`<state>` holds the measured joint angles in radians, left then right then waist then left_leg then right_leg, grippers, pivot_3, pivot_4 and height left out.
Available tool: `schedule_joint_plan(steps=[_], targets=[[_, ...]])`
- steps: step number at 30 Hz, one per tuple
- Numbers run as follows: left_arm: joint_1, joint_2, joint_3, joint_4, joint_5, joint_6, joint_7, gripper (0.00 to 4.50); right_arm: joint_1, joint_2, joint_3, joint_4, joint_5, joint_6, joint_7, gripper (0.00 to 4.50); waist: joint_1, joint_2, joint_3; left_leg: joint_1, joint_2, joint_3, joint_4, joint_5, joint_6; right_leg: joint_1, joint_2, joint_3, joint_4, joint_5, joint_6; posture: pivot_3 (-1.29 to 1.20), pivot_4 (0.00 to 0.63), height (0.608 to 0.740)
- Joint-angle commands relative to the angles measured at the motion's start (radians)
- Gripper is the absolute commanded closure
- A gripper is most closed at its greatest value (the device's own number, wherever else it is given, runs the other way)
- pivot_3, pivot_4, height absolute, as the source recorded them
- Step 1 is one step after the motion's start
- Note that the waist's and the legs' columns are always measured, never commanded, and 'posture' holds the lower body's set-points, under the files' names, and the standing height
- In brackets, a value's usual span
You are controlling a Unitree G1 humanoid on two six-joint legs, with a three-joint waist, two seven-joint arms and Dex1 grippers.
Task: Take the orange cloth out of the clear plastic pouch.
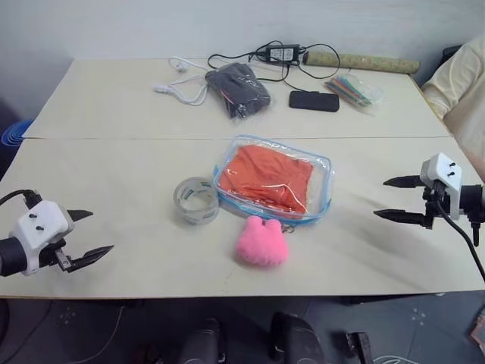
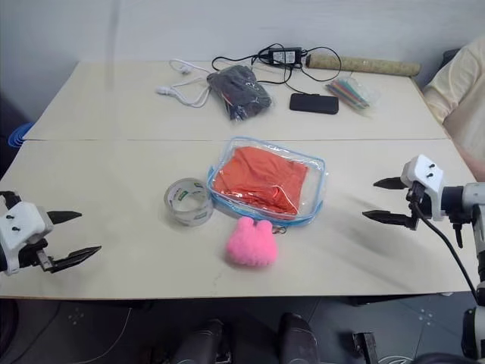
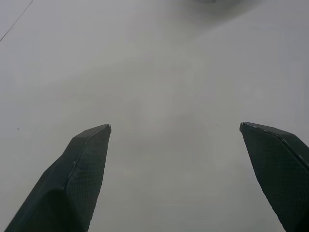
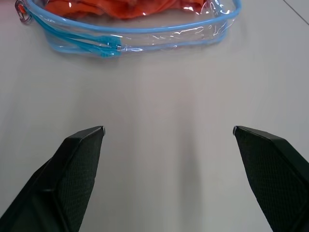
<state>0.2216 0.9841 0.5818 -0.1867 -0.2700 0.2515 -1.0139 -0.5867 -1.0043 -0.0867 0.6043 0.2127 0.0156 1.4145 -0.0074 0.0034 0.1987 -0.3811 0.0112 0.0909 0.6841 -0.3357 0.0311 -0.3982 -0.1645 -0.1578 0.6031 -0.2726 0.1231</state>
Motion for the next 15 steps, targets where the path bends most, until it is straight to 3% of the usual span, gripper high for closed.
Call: schedule_joint_plan(steps=[1,15], targets=[[0.009,0.013,0.024,-0.009,0.001,-0.014,-0.010,0.00,-0.013,0.001,-0.015,0.001,0.010,-0.020,0.005,0.03,0.000,0.000,0.000,0.000,0.000,0.000,0.000,0.000,0.000,0.000,0.000,0.000,0.000,0.000,0.000,0.00,0.150,0.740],[0.020,0.031,0.052,-0.044,-0.032,0.127,-0.023,0.00,0.003,0.004,-0.019,-0.003,0.023,0.004,0.009,0.03,0.002,0.000,0.000,0.001,0.000,0.001,0.000,0.000,0.000,0.000,0.000,0.001,0.000,0.000,0.000,0.00,0.150,0.740]])
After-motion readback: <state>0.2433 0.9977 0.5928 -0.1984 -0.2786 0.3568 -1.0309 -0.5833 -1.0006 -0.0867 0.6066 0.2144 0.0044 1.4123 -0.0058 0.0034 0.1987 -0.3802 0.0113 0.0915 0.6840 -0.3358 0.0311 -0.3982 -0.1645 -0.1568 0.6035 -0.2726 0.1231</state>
